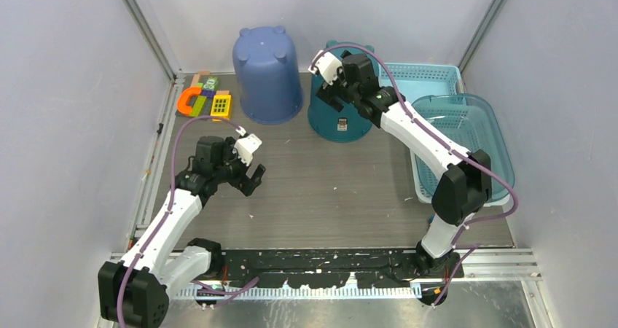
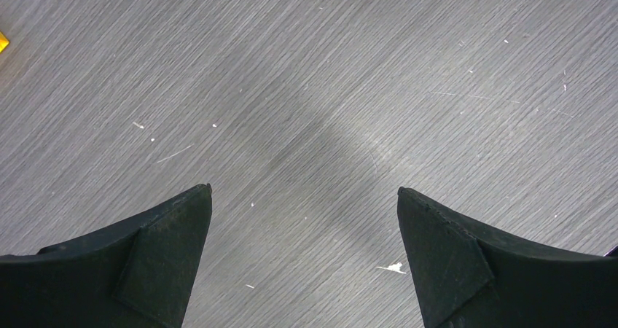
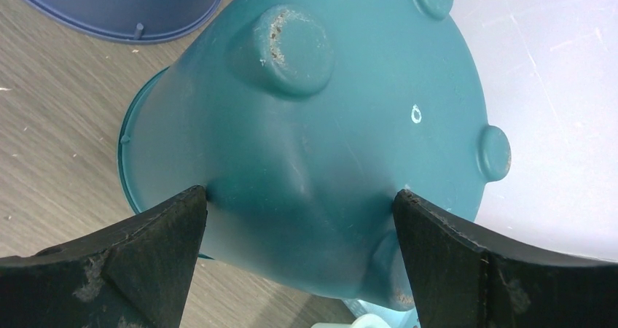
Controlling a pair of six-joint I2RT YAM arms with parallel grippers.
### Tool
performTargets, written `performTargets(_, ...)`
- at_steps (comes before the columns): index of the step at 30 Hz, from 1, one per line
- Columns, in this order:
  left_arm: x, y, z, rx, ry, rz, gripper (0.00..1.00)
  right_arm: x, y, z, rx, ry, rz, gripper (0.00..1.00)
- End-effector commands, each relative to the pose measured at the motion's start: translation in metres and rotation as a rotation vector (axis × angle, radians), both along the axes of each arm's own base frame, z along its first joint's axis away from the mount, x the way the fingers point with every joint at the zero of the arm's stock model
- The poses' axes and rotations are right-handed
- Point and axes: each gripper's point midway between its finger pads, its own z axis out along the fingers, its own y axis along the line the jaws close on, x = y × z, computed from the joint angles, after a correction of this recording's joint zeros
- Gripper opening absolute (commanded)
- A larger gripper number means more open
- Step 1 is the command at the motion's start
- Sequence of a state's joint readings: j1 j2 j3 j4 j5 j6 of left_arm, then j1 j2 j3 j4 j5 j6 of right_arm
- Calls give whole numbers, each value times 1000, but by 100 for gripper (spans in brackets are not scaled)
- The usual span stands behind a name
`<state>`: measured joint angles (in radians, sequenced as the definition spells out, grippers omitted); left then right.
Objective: Turn the large container upside down
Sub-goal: Move the container to the center of the board.
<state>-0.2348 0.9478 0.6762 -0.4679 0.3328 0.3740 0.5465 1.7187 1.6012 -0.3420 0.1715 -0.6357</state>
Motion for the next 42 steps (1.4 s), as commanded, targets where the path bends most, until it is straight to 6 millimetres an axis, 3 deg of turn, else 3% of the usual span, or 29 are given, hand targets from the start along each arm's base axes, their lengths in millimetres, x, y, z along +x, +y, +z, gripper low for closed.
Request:
performTargets(1,5,-2,12,-23,-47,-6,100,15,1,-24,-23,43,-9,100)
performTargets(11,5,-1,11,-23,-45,-3,100,47,0,-30,-51,31,-45,100)
performTargets(24,6,-1,9,-20,-40,-1,100,65,1,-38,-90,28,-56,100)
performTargets(42,6,-1,6,-15,-31,0,100,64,8,-24,-33,47,-45,100)
